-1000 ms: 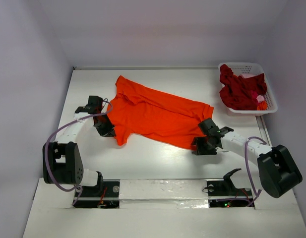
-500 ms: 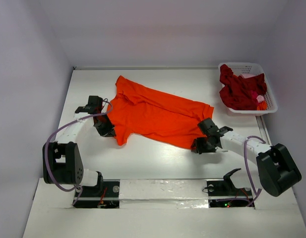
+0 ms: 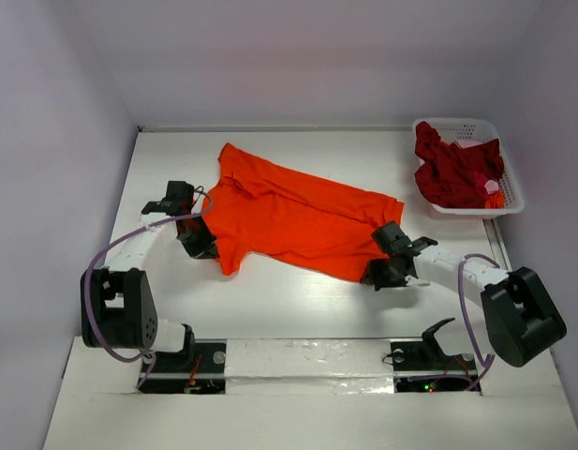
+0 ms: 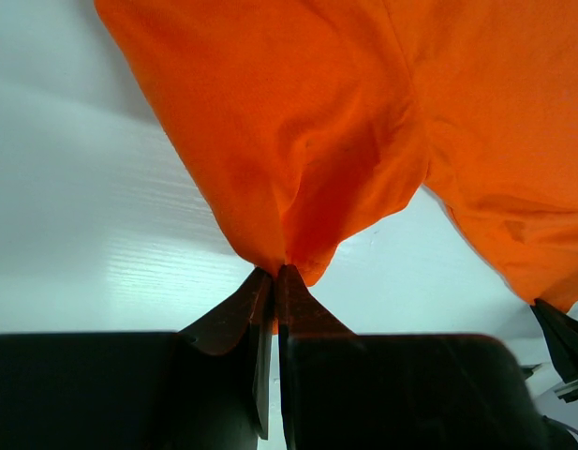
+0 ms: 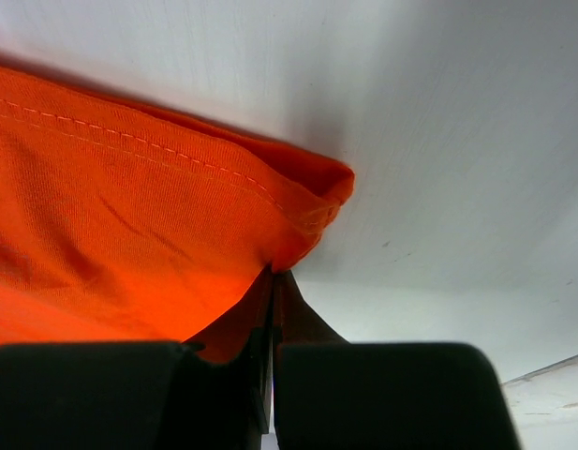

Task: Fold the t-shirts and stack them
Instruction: Fold the tshirt

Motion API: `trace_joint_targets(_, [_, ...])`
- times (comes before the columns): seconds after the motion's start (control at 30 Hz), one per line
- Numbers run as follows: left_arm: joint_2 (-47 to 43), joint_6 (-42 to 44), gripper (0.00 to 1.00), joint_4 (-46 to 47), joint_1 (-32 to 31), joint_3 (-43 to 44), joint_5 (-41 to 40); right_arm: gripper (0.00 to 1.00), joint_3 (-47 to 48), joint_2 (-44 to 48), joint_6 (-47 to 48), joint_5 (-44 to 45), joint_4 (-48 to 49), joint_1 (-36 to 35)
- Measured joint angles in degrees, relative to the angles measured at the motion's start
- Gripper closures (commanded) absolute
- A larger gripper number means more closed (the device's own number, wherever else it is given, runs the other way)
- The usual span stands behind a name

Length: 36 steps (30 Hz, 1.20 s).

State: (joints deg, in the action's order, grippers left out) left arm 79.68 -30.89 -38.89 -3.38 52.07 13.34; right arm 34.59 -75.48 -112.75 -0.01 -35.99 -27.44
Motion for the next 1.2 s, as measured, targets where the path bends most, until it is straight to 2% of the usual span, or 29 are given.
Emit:
trace_joint_targets(0.4, [-0.02, -0.61, 1.00, 0.00, 0.00, 0.02, -0.11, 1.00, 2.45, -1.33, 2.67, 2.25, -2.78, -0.02])
trace_joint_targets(0.67, [-1.60, -2.71, 1.00, -0.76, 0.00, 1.62, -0.11, 1.00, 3.96, 3.72, 4.09, 5.20, -5.46, 0.81])
trace_joint_targets(0.83, [-2.60, -4.13, 1.00, -0.66, 0.00, 2.60, -0.28, 1.00, 7.56, 2.54, 7.98, 5.86, -6.32, 1.64])
trace_joint_targets(1.07, [-2.60, -6.01, 1.00, -0.42, 0.00, 3.98, -0.31, 1.00, 14.40, -5.18, 16.98, 5.40, -7.58, 1.99])
trace_joint_targets(1.2, [-2.60, -6.97, 1.00, -0.74, 0.00, 6.47, -1.11, 1.00, 15.02, -3.87, 19.17, 5.62, -8.61, 1.97])
